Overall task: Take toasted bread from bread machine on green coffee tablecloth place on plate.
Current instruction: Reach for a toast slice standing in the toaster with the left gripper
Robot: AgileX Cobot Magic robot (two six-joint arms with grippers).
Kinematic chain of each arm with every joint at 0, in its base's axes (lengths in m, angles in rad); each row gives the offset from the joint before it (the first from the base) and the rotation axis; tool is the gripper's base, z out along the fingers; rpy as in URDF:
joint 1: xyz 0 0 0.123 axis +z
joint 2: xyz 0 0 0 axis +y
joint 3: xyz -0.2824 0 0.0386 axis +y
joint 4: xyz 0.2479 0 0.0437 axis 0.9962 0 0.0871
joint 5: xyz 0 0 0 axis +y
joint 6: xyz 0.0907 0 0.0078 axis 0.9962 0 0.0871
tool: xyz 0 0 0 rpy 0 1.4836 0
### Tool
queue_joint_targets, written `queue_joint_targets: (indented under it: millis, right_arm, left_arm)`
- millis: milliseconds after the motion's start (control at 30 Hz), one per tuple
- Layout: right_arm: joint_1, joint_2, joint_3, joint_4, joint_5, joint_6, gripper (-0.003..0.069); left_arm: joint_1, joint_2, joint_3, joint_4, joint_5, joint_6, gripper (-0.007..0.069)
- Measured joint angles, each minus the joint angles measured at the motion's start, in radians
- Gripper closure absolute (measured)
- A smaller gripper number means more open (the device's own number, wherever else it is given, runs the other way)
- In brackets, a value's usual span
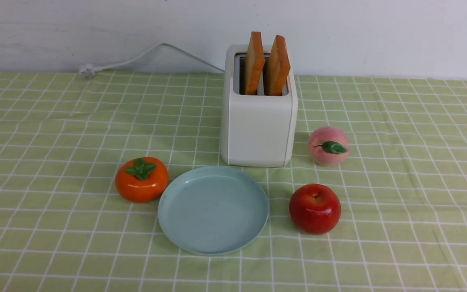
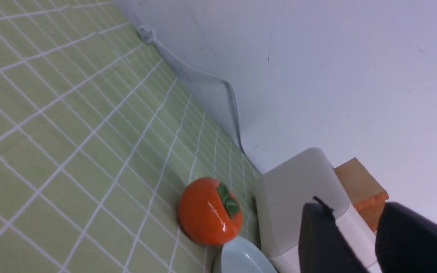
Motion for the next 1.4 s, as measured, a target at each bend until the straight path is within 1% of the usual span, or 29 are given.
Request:
queue_joint_targets:
  millis: [100, 233, 267, 300, 333, 367, 400, 433, 467, 533, 567, 600, 633, 667, 700, 767, 800, 833, 900, 1000, 1067, 1133, 1167, 1200, 1267, 1400]
  right_arm:
    - [0.0, 0.0, 0.0, 0.0, 0.0, 0.0, 0.0419]
    - [0.0, 0.0, 0.0, -0.003, 0.0, 0.0, 0.0419]
    - [0.0, 0.0, 0.0, -0.006, -0.001, 0.0, 0.0419]
    - [0.0, 0.0, 0.0, -0.011, -0.008, 0.0, 0.0419]
    - [0.0, 0.0, 0.002, -0.013, -0.022, 0.0, 0.0419]
    - [0.0, 0.0, 0.004, -0.011, -0.032, 0.0, 0.0419]
    - [0.0, 0.0, 0.005, -0.008, -0.043, 0.001, 0.0419]
    - [0.0, 0.0, 0.011, 0.021, -0.081, 0.012, 0.0419]
    - [0.0, 0.0, 0.012, 0.026, -0.086, 0.013, 0.0419]
    - [0.0, 0.0, 0.012, 0.108, -0.176, 0.046, 0.0419]
    - [0.0, 0.0, 0.012, 0.144, -0.214, 0.068, 0.0419]
    - [0.0, 0.0, 0.012, 0.152, -0.221, 0.072, 0.0419]
    - [0.0, 0.0, 0.012, 0.214, -0.268, 0.105, 0.0419]
    - [0.0, 0.0, 0.012, 0.228, -0.272, 0.111, 0.0419]
    - [0.0, 0.0, 0.012, 0.271, -0.306, 0.126, 0.0419]
    - [0.0, 0.0, 0.012, 0.315, -0.329, 0.14, 0.0419]
    - [0.0, 0.0, 0.012, 0.324, -0.331, 0.14, 0.0419]
    - [0.0, 0.0, 0.009, 0.351, -0.323, 0.147, 0.0421]
    - [0.0, 0.0, -0.025, 0.368, -0.273, 0.15, 0.0438]
    - [0.0, 0.025, -0.124, 0.367, -0.167, 0.108, 0.0484]
    - [0.0, 0.081, -0.248, 0.362, -0.059, 0.018, 0.0531]
    - [0.0, 0.132, -0.332, 0.359, 0.035, -0.043, 0.0556]
    - [0.0, 0.145, -0.352, 0.359, 0.059, -0.068, 0.056]
    - [0.0, 0.191, -0.418, 0.359, 0.145, -0.117, 0.0571]
    - [0.0, 0.265, -0.503, 0.358, 0.266, -0.16, 0.0575]
    - [0.0, 0.359, -0.606, 0.349, 0.361, -0.2, 0.0565]
  left_arm:
    - [0.0, 0.0, 0.0, -0.001, 0.001, 0.0, 0.0428]
    - [0.0, 0.0, -0.057, 0.002, 0.07, 0.039, 0.0566]
    - [0.0, 0.0, -0.068, 0.004, 0.078, 0.048, 0.0583]
    - [0.0, 0.0, -0.099, 0.012, 0.094, 0.074, 0.0622]
    - [0.0, 0.0, -0.145, 0.024, 0.12, 0.124, 0.0638]
    - [0.0, 0.0, -0.181, 0.028, 0.144, 0.157, 0.0638]
    - [0.0, 0.0, -0.195, 0.029, 0.149, 0.163, 0.0638]
    - [0.0, 0.016, -0.261, 0.033, 0.21, 0.221, 0.0638]
    - [0.0, 0.019, -0.268, 0.034, 0.21, 0.228, 0.0638]
    - [-0.001, 0.078, -0.349, 0.034, 0.302, 0.309, 0.0638]
    - [-0.005, 0.098, -0.365, 0.034, 0.319, 0.331, 0.0638]
    - [-0.009, 0.107, -0.372, 0.034, 0.325, 0.336, 0.0638]
    - [-0.034, 0.137, -0.39, 0.035, 0.333, 0.379, 0.0638]
    - [-0.043, 0.144, -0.392, 0.035, 0.333, 0.384, 0.0638]
    - [-0.086, 0.17, -0.398, 0.036, 0.333, 0.413, 0.0638]
    - [-0.146, 0.206, -0.399, 0.036, 0.333, 0.426, 0.0638]
    - [-0.146, 0.206, -0.399, 0.036, 0.333, 0.428, 0.0638]
    - [-0.189, 0.244, -0.4, 0.036, 0.333, 0.431, 0.0638]
    - [-0.23, 0.298, -0.405, 0.036, 0.32, 0.432, 0.0638]
    - [-0.275, 0.399, -0.423, 0.036, 0.259, 0.446, 0.0638]
    - [-0.299, 0.496, -0.451, 0.036, 0.201, 0.474, 0.0638]
    - [-0.31, 0.561, -0.472, 0.036, 0.174, 0.502, 0.0638]
    - [-0.311, 0.569, -0.48, 0.036, 0.17, 0.505, 0.0638]
    - [-0.319, 0.632, -0.51, 0.036, 0.161, 0.528, 0.0638]
    - [-0.33, 0.715, -0.556, 0.036, 0.157, 0.558, 0.0638]
    - [-0.362, 0.839, -0.641, 0.035, 0.15, 0.589, 0.0638]
